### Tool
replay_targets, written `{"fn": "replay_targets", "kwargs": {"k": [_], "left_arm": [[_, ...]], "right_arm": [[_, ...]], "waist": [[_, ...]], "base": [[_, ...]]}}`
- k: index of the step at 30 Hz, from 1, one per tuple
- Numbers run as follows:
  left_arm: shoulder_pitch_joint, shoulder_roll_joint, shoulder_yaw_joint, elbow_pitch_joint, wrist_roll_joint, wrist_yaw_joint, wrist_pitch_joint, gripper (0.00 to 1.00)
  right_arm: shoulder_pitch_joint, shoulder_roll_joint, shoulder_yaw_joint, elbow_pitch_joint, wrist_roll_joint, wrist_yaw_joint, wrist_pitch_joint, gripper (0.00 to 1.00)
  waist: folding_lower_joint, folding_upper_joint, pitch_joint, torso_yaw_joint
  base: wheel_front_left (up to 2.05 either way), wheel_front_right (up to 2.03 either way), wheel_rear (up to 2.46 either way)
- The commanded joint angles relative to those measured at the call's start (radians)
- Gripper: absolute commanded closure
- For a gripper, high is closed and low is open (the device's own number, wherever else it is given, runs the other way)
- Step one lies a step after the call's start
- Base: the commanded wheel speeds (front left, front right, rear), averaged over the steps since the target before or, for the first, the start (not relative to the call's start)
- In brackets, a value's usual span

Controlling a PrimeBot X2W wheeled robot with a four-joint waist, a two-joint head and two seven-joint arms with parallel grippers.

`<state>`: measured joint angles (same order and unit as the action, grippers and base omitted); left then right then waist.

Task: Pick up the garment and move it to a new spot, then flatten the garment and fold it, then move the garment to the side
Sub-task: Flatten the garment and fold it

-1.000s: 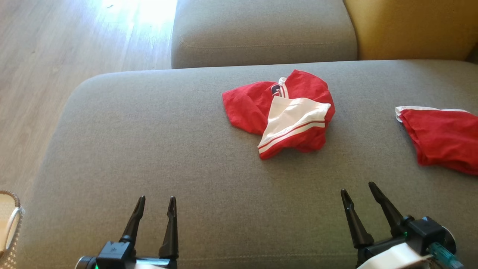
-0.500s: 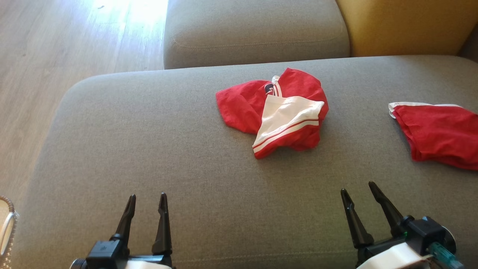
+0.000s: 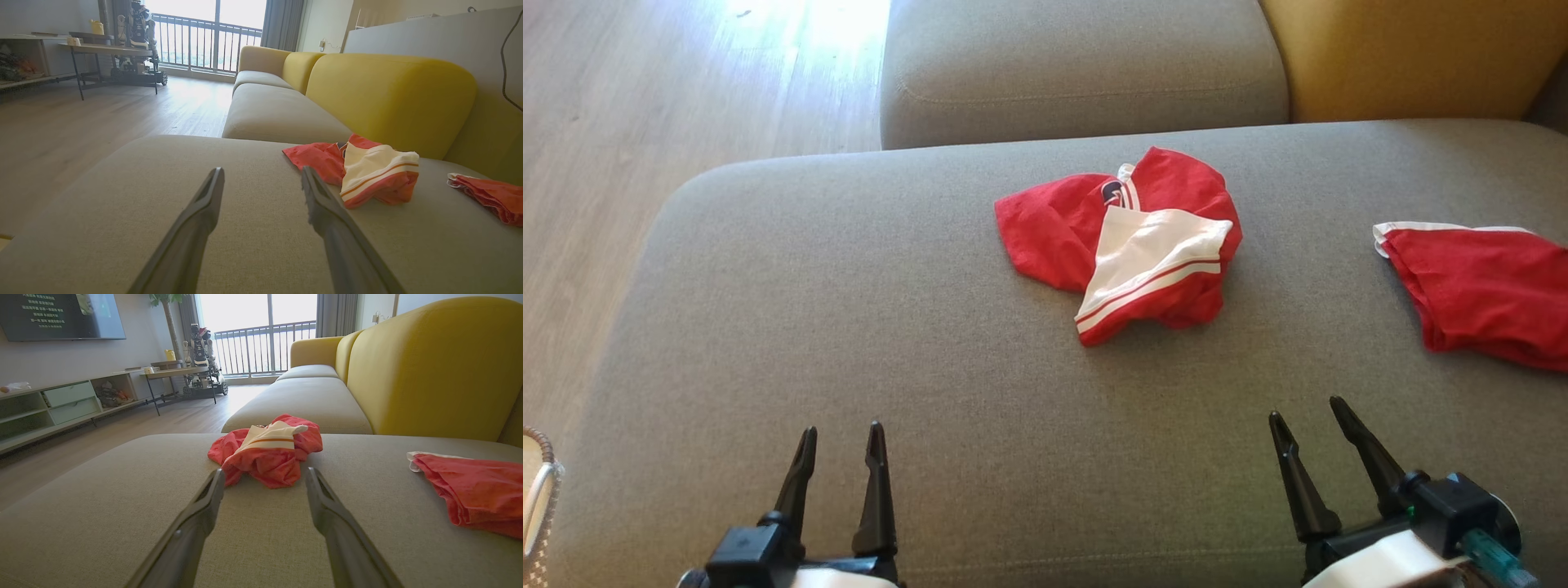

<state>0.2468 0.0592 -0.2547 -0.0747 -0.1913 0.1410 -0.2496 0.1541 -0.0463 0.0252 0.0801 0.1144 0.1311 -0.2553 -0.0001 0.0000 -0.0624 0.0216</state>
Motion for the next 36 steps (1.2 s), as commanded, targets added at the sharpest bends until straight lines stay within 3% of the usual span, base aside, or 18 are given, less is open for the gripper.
{"fn": "replay_targets", "kwargs": {"k": [1,4,8,20,28,36], "left_arm": [[-0.031,-0.009,0.026,-0.027,-0.018,0.004,-0.012,0.0],[-0.05,-0.009,0.018,-0.003,-0.043,-0.014,-0.012,0.0],[-0.122,-0.009,-0.019,0.108,-0.092,-0.07,-0.012,0.0],[-0.553,-0.009,-0.207,0.46,-0.273,-0.153,-0.012,0.0],[-0.74,-0.009,-0.276,0.626,-0.371,-0.162,-0.012,0.0],[-0.813,-0.009,-0.288,0.755,-0.385,-0.153,-0.012,0.0]], "right_arm": [[-0.038,-0.004,0.022,-0.037,-0.001,0.0,-0.006,0.0],[-0.045,-0.004,0.026,-0.039,-0.008,0.0,-0.006,0.0],[-0.055,-0.004,0.031,-0.047,-0.013,0.0,-0.006,0.0],[-0.129,-0.004,0.045,-0.065,-0.031,0.0,-0.006,0.0],[-0.188,-0.004,0.066,-0.089,-0.029,0.0,-0.006,0.0],[-0.216,-0.004,0.075,-0.101,-0.012,0.0,-0.006,0.0]], "waist": [[0.0001,0.0,0.003,-0.002],[0.0001,0.0,0.016,-0.011],[0.0001,0.0,0.043,-0.026],[0.0001,0.0,0.182,-0.137],[0.0001,0.0,0.267,-0.21],[0.0001,0.0,0.314,-0.282]], "base": [[0.0,0.0,0.0],[0.0,0.0,0.0],[0.0,0.0,0.0],[0.0,0.0,0.0],[0.0,0.0,0.0],[0.0,0.0,0.0]]}}
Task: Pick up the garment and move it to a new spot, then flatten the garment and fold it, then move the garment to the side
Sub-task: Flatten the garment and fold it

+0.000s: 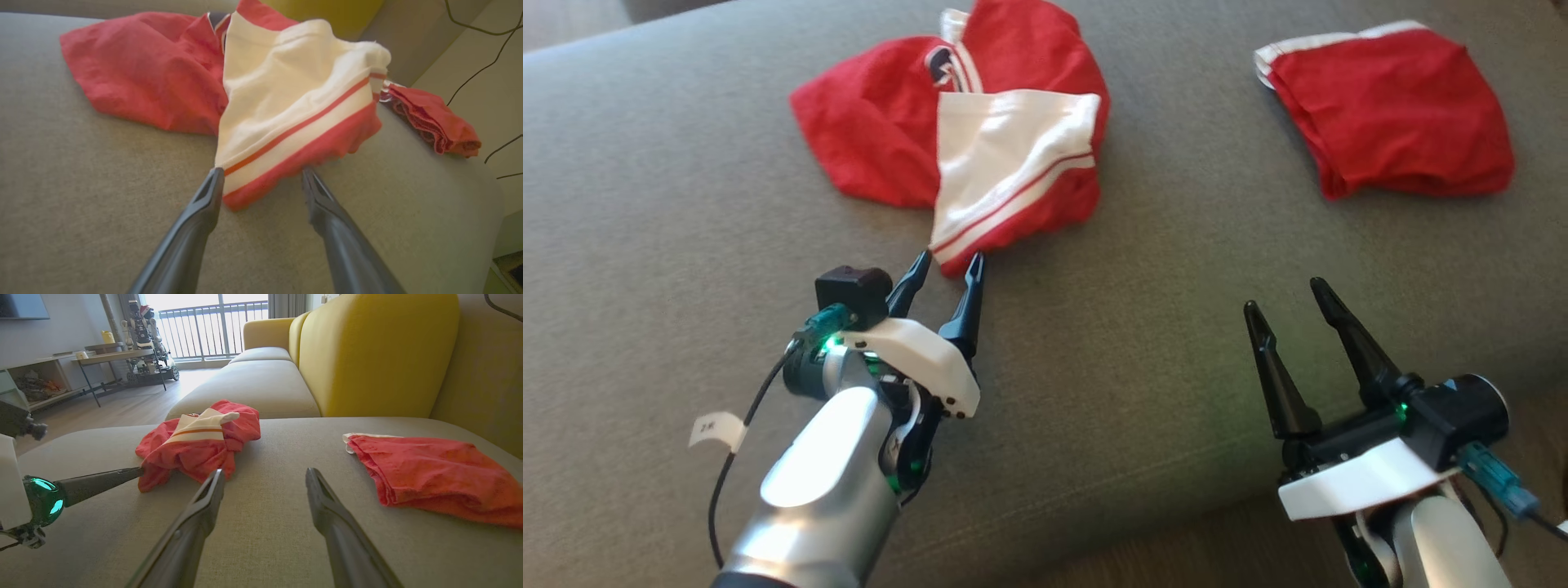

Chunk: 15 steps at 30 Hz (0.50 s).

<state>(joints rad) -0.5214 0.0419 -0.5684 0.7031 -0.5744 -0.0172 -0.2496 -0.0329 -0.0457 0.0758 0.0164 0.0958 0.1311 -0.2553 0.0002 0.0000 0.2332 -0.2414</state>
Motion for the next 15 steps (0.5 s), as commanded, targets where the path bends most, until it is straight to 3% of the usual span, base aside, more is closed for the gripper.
{"fn": "replay_targets", "kwargs": {"k": [1,11,12,13,15], "left_arm": [[-0.052,0.008,0.024,-0.012,-0.001,0.008,-0.012,0.0],[-0.142,0.008,0.032,0.08,0.042,0.056,-0.012,0.0],[-0.146,0.008,0.033,0.082,0.049,0.054,-0.012,0.52],[-0.149,0.008,0.035,0.08,0.058,0.05,-0.012,0.95],[-0.15,0.008,0.037,0.065,0.071,0.032,-0.012,1.0]], "right_arm": [[-0.03,-0.004,0.023,-0.039,0.01,0.0,-0.006,0.0],[-0.052,-0.004,0.013,-0.059,0.028,0.0,-0.006,0.0],[-0.053,-0.004,0.013,-0.059,0.03,0.0,-0.006,0.0],[-0.054,-0.004,0.012,-0.059,0.031,0.0,-0.006,0.0],[-0.054,-0.004,0.008,-0.058,0.036,0.0,-0.006,0.0]], "waist": [[-0.0002,0.0,0.024,-0.024],[-0.0002,0.0,0.086,-0.051],[-0.0002,0.0,0.088,-0.051],[-0.0002,0.0,0.09,-0.05],[-0.0002,0.0,0.086,-0.048]], "base": [[0.0,0.0,0.0],[0.0,0.0,0.0],[0.0,0.0,0.0],[0.0,0.0,0.0],[0.0,0.0,0.0]]}}
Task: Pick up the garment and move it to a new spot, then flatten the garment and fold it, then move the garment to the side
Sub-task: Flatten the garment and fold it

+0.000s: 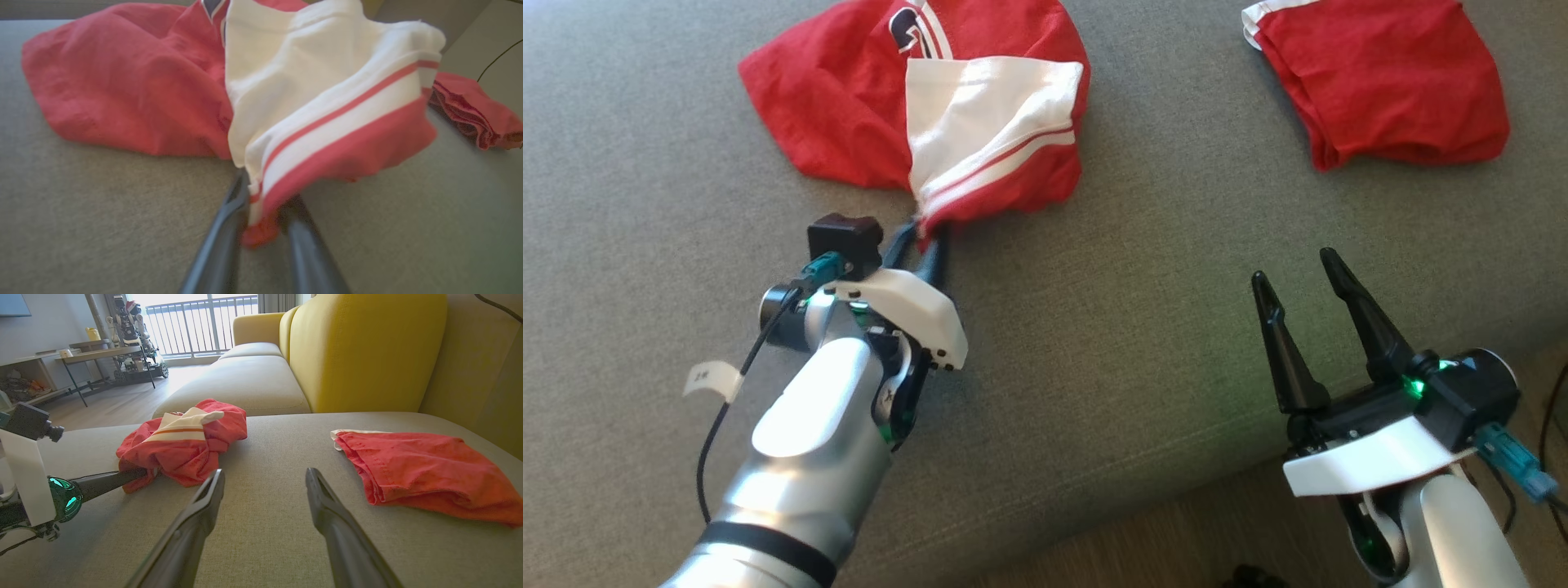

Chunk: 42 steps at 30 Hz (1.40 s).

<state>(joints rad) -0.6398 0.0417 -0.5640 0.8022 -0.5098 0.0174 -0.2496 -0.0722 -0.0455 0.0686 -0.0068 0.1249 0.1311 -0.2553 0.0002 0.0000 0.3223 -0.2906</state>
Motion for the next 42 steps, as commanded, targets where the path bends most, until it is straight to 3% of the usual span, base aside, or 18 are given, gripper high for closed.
{"fn": "replay_targets", "kwargs": {"k": [1,11,21,28,33,42], "left_arm": [[-0.034,0.009,0.033,-0.051,0.016,-0.013,-0.012,1.0],[-0.188,0.017,0.042,-0.341,0.127,-0.104,-0.012,1.0],[-0.544,0.144,-0.003,-0.334,0.16,-0.147,-0.012,1.0],[-0.712,0.169,0.013,-0.33,0.148,-0.144,-0.012,1.0],[-0.607,0.203,0.041,-0.285,0.149,-0.113,-0.012,1.0],[-0.162,0.342,0.178,-0.312,0.125,-0.015,-0.012,1.0]], "right_arm": [[-0.013,-0.005,0.014,-0.033,0.01,0.0,-0.006,0.0],[-0.003,-0.005,0.04,-0.016,0.06,0.0,-0.006,0.0],[-0.015,-0.005,0.057,-0.02,0.113,0.0,-0.006,0.0],[-0.012,-0.005,0.044,-0.025,0.123,0.0,-0.006,0.0],[-0.008,-0.005,0.032,-0.029,0.12,0.0,-0.006,0.0],[0.011,-0.005,0.01,-0.029,0.09,0.0,-0.006,0.0]], "waist": [[-0.0002,0.0,-0.008,0.004],[-0.0002,0.0,-0.115,-0.006],[-0.0002,0.0,-0.164,-0.084],[-0.0002,0.0,-0.163,-0.075],[-0.0002,0.0,-0.163,-0.042],[-0.0002,0.0,-0.133,0.021]], "base": [[0.0,0.0,0.0],[0.0,0.0,0.0],[0.0,0.0,0.0],[0.0,0.0,0.0],[0.0,0.0,0.0],[0.0,0.0,0.0]]}}
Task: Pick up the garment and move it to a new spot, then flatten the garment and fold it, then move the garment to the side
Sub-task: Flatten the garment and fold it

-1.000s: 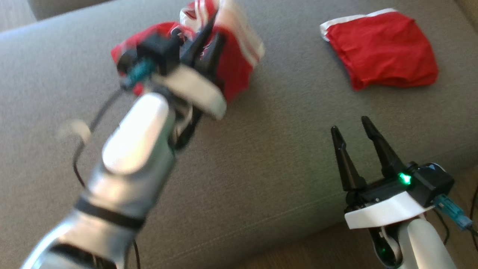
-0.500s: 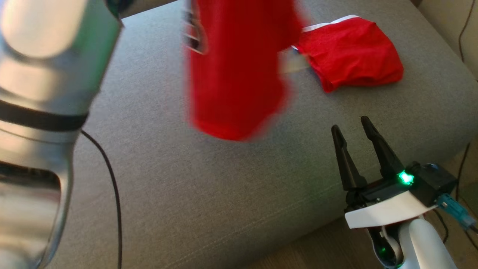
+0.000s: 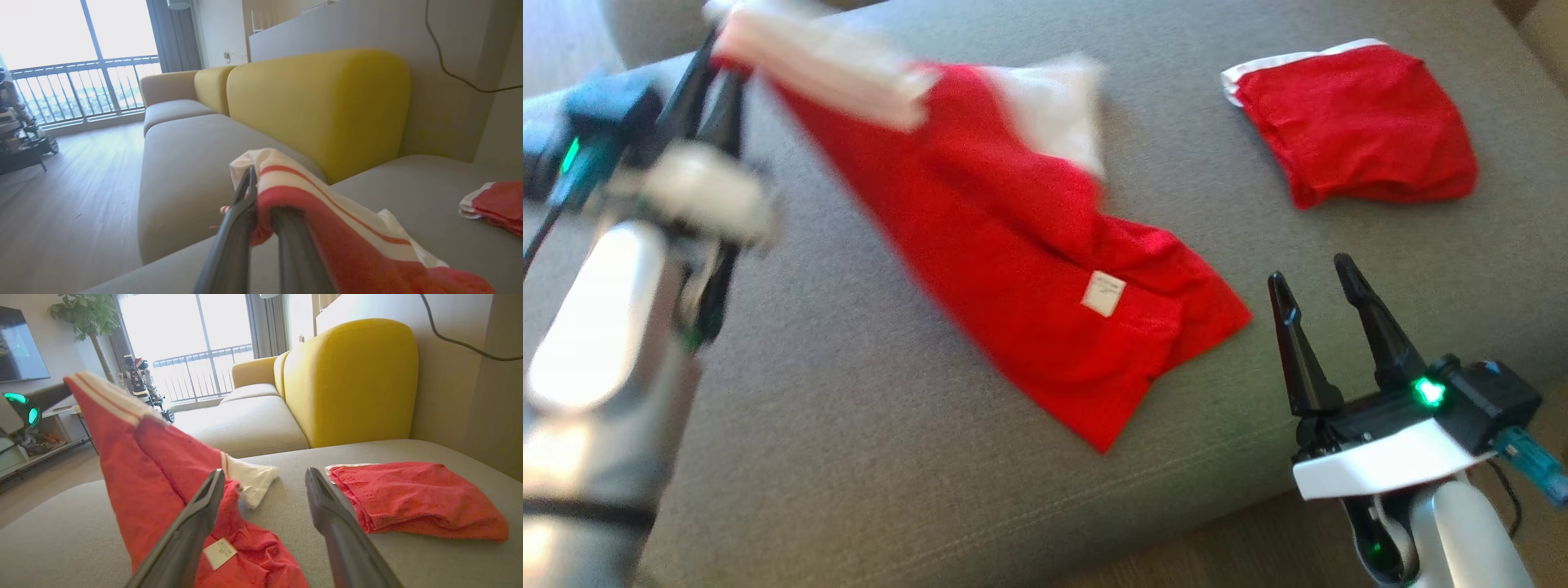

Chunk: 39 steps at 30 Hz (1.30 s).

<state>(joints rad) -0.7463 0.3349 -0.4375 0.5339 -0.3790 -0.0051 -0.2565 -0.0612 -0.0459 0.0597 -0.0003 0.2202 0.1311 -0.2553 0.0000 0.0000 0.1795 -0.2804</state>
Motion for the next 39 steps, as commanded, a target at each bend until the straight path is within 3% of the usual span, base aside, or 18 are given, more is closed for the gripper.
{"fn": "replay_targets", "kwargs": {"k": [1,7,10,11,17,23,29,39], "left_arm": [[-0.009,0.063,0.075,-0.059,-0.007,0.014,-0.005,1.0],[0.19,0.117,0.186,-0.125,0.033,0.031,-0.005,0.98],[0.248,0.115,0.225,-0.144,0.061,0.039,-0.005,0.37],[0.267,0.11,0.236,-0.153,0.072,0.048,-0.005,0.0],[0.363,0.063,0.296,-0.217,0.112,0.068,-0.005,0.0],[0.452,0.005,0.327,-0.329,0.147,0.076,-0.005,0.0],[0.568,-0.069,0.335,-0.472,0.199,0.078,-0.005,0.0],[0.66,-0.156,0.334,-0.563,0.262,0.059,-0.005,0.0]], "right_arm": [[0.002,-0.004,0.016,-0.035,-0.01,0.0,-0.006,0.0],[0.019,-0.004,0.047,0.041,0.016,0.0,-0.006,0.0],[0.015,-0.004,0.086,0.11,0.062,0.0,-0.006,0.0],[0.011,-0.004,0.099,0.14,0.087,0.0,-0.006,0.0],[-0.072,-0.004,0.178,0.321,0.182,0.0,-0.006,0.0],[-0.139,-0.004,0.195,0.444,0.233,0.0,-0.006,0.0],[-0.171,-0.004,0.193,0.487,0.274,0.0,-0.006,0.0],[-0.177,-0.004,0.215,0.53,0.321,0.0,-0.006,0.0]], "waist": [[0.0,0.0,0.014,0.018],[0.0,0.0,0.032,0.068],[0.0,0.0,0.03,0.091],[0.0,0.0,0.028,0.099],[0.0,0.0,0.025,0.13],[0.0,0.0,0.015,0.158],[0.0,0.0,0.012,0.177],[0.0,0.0,0.014,0.213]], "base": [[0.0,0.0,0.0],[0.0,0.0,0.0],[0.0,0.0,0.0],[0.0,0.0,0.0],[0.0,0.0,0.0],[0.0,0.0,0.0],[0.0,0.0,0.0],[0.0,0.0,0.0]]}}
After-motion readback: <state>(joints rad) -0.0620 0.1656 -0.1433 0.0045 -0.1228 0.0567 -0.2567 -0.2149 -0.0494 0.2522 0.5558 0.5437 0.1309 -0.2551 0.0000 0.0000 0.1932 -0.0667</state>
